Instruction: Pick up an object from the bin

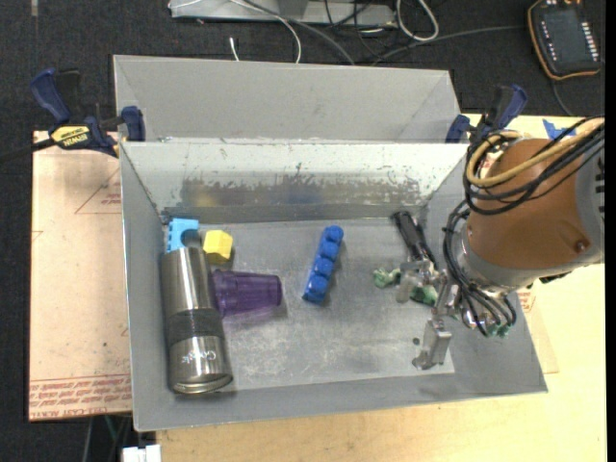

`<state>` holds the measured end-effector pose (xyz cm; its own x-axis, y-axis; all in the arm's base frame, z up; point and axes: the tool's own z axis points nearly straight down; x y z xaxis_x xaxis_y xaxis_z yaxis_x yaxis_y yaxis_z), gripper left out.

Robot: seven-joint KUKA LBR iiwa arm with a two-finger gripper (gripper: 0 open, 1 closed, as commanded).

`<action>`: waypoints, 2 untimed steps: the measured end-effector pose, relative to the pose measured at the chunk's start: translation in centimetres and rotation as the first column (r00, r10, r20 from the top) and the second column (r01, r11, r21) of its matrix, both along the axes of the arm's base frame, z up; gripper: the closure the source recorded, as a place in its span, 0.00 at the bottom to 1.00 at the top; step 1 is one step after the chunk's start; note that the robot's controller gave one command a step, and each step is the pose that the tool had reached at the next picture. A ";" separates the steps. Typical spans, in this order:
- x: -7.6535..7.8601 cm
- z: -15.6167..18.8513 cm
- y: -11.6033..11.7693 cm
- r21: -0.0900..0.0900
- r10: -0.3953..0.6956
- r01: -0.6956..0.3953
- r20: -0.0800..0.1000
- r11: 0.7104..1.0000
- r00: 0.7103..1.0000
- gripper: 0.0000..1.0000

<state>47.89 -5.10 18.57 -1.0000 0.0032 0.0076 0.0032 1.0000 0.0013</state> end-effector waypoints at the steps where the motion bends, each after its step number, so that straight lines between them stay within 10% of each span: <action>1: 0.2 0.4 0.0 -0.001 0.003 -0.003 0.008 1.000 1.000 0.00; 2: 10.3 -12.0 -4.8 0.000 0.115 -0.115 0.007 0.993 0.993 0.00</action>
Offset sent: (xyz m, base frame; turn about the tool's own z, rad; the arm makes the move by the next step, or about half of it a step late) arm 0.1016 -0.0468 -0.1157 -0.1199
